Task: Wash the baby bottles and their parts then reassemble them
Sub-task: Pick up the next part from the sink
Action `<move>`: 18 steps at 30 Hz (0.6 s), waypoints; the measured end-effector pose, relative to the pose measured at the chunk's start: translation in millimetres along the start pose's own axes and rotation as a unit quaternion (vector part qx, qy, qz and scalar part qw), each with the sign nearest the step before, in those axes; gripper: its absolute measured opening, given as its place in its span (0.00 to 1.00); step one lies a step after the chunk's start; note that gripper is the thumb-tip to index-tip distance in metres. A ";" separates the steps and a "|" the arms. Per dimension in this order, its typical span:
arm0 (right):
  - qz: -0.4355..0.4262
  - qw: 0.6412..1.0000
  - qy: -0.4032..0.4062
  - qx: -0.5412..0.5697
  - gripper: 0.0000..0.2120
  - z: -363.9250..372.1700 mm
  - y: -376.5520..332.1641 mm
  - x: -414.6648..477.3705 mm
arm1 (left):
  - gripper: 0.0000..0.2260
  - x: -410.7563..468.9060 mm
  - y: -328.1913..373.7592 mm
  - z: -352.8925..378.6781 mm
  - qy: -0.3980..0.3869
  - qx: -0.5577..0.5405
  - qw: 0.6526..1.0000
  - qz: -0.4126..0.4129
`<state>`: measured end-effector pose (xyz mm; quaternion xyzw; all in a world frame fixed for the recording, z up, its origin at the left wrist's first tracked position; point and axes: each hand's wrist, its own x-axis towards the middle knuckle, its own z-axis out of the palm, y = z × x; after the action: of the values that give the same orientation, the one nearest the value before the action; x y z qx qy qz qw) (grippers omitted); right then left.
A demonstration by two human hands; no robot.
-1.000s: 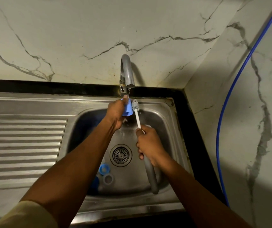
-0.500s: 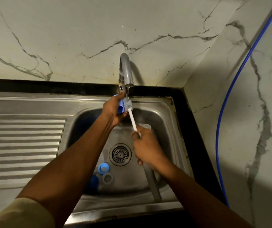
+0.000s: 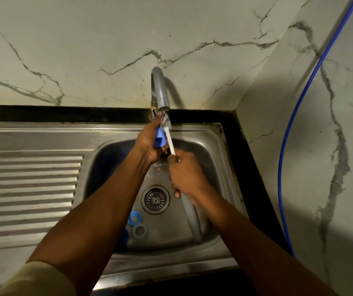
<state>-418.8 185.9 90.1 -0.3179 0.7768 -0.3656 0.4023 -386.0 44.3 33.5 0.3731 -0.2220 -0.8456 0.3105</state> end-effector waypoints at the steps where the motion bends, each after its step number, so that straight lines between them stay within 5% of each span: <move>1: 0.001 1.000 -0.013 -0.012 0.16 0.0 1.6 -7.0 | 0.11 0.2 2.6 -4.2 0.008 -0.019 1.000 -0.004; 8: 0.028 1.000 0.008 -0.008 0.15 -11.4 5.9 0.4 | 0.14 3.4 -0.3 -5.4 0.016 -0.021 0.999 -0.047; 14: -0.012 0.998 -0.029 -0.045 0.10 -8.5 10.4 -25.4 | 0.18 20.9 12.9 -11.1 0.105 0.059 0.993 -0.002; 18: 0.006 1.000 0.010 -0.009 0.11 -9.6 7.6 0.0 | 0.14 17.3 -6.2 -1.1 0.063 0.036 0.997 -0.009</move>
<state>-428.5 193.0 87.8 -0.3130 0.7859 -0.3594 0.3939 -396.6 36.6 20.5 0.4392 -0.2289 -0.8145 0.3022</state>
